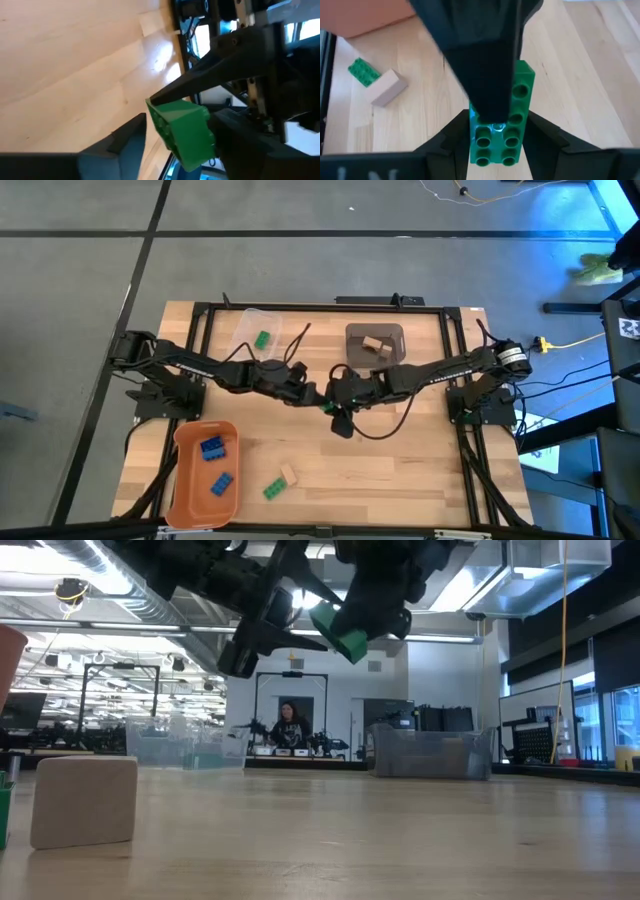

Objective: Sort & place blocks by color
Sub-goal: Put the right green game piece into the transparent bin

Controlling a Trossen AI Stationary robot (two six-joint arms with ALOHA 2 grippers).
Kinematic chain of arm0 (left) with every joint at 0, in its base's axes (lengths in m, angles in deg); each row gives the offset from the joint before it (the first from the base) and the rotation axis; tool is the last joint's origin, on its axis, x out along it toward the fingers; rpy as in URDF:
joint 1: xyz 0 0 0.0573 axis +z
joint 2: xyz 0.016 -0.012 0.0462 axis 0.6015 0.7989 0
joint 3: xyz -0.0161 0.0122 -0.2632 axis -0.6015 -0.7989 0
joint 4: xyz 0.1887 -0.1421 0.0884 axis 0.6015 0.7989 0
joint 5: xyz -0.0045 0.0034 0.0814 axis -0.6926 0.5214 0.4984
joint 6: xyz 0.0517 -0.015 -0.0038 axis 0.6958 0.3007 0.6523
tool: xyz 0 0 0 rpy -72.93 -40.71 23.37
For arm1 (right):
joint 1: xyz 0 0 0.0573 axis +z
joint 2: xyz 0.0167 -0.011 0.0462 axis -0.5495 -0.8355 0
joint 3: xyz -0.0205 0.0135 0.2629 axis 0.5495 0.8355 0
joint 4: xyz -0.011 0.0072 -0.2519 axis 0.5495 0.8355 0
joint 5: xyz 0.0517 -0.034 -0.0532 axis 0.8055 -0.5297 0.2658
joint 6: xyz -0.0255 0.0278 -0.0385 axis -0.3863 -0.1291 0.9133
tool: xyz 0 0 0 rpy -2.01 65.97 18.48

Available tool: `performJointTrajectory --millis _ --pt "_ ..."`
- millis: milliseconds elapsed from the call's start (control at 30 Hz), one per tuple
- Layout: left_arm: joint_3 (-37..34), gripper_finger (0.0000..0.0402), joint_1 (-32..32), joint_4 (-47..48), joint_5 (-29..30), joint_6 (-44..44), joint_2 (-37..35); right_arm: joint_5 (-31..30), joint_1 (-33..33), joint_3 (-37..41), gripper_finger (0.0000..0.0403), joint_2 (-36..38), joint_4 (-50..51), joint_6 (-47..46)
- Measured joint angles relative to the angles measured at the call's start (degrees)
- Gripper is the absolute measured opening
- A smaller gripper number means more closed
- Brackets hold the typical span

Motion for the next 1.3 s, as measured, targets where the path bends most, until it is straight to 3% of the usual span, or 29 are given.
performJointTrajectory --millis 267,467,733,900,1000,1133,1300 --pt "0.02 0.01 0.0 0.54 -3.25 2.11 -0.13 -0.04 0.0 0.11 0.014 -0.02 -1.54 0.3" --pt "0.0 0.0091 0.14 0.6 -4.4 3.74 -0.13 -0.2 0.02 0.11 0.0147 0.07 -1.36 0.31" --pt "-0.11 0.0083 4.09 4.39 -7.04 12.3 -2.07 1.9 0.45 0.0 0.0337 4.77 4.97 -1.63" --pt "-0.26 0.0083 9.72 16.28 -7.72 21.47 -8.15 -2.25 0.61 -0.02 0.0371 10.43 15.24 -3.37" --pt "-0.1 0.0083 13.49 20.68 -4.04 29.15 -14.91 -7.12 1.69 1.41 0.037 14.07 20.99 -5.0" --pt "-0.15 0.0083 16.51 21.76 5.14 37.26 -24.57 -9.44 3.23 7.98 0.037 20.1 20.9 -10.74" --pt "-4.31 0.0083 14.95 21.73 15.49 41.75 -36.57 -10.05 6.01 22.23 0.037 28.83 8.86 -22.26"
